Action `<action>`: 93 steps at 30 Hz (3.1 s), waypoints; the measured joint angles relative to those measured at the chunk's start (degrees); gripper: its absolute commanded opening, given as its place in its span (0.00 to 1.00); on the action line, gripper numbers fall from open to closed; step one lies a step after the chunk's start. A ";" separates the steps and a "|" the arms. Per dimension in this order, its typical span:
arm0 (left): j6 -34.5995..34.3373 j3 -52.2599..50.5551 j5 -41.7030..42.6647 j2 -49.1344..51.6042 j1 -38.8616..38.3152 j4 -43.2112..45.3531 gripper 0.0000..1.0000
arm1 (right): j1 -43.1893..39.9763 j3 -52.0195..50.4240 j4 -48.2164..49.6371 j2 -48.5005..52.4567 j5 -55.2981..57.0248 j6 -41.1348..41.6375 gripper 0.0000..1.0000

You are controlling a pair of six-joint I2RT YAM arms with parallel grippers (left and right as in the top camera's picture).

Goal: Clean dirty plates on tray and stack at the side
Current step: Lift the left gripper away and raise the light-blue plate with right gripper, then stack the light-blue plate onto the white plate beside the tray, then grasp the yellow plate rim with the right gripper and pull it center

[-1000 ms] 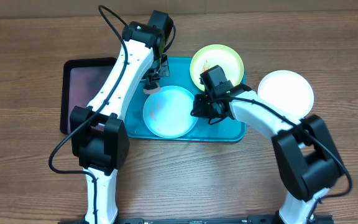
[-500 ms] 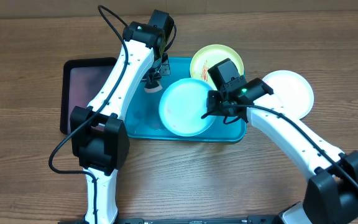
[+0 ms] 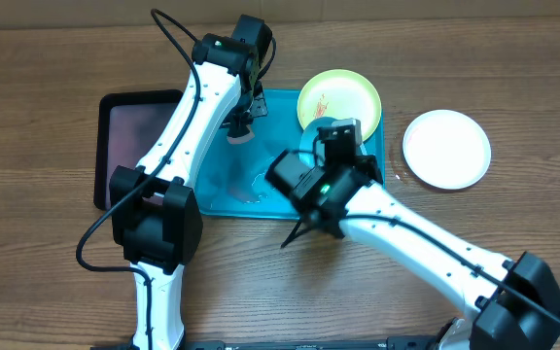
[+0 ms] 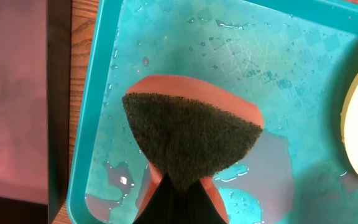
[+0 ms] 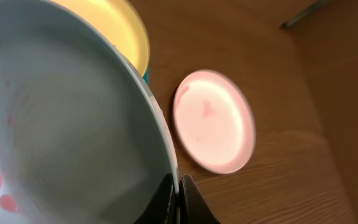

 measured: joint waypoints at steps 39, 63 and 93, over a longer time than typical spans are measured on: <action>-0.02 0.00 0.44 0.00 0.00 -0.02 0.04 | -54.55 0.72 13.03 -6.62 -53.68 -8.22 0.04; -0.02 0.00 0.44 0.00 0.00 -0.02 0.04 | -69.09 0.72 19.76 12.98 -61.27 -11.47 0.04; -0.02 0.00 0.44 0.00 0.00 0.46 0.04 | -52.11 16.98 12.63 15.98 -76.22 -19.69 0.56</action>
